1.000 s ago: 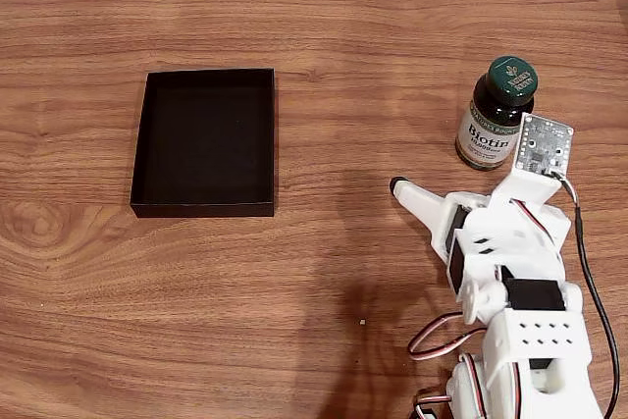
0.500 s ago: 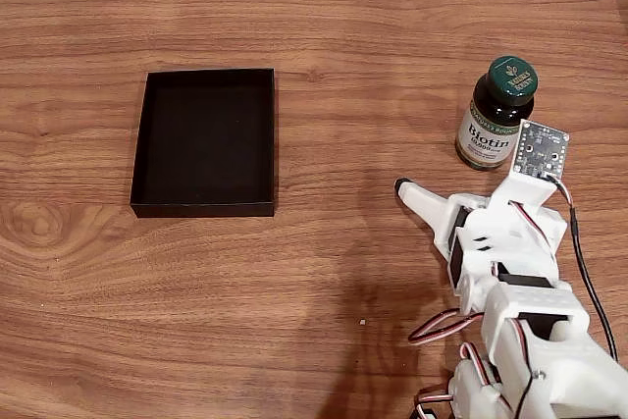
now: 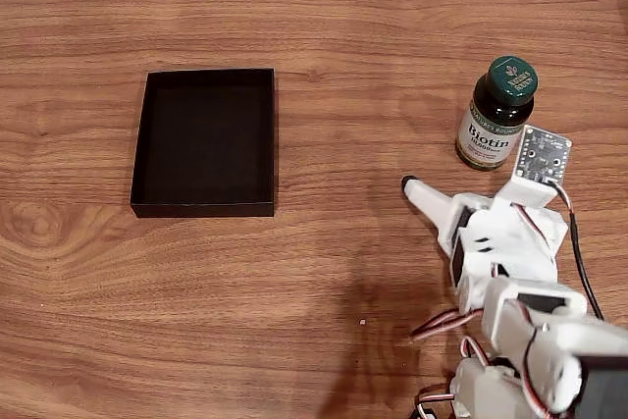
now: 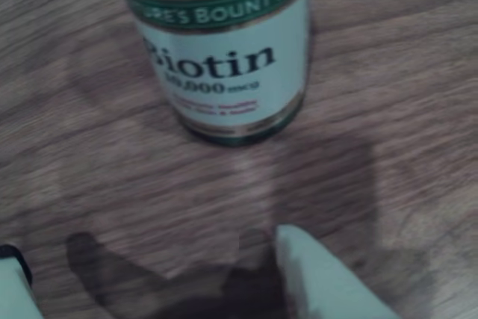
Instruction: Pick up the pill bottle and place it in the black box.
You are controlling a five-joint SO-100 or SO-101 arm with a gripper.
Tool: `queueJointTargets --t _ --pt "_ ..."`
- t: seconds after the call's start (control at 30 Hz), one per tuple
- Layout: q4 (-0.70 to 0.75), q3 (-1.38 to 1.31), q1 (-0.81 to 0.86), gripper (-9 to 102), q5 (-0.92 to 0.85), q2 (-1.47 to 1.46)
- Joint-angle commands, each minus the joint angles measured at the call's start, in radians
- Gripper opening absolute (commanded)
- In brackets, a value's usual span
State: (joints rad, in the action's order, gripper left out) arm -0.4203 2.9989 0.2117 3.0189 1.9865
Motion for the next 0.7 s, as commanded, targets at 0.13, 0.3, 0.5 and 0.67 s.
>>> queueJointTargets --t 0.13,0.3,0.5,0.67 --pt "-0.087 -0.17 0.04 42 -0.014 -0.123" --pt "-0.112 -0.224 0.035 42 -0.023 -0.173" --pt "-0.146 -0.245 0.017 42 -0.008 -0.215" --pt "-0.184 -0.284 0.009 42 -0.008 -0.255"
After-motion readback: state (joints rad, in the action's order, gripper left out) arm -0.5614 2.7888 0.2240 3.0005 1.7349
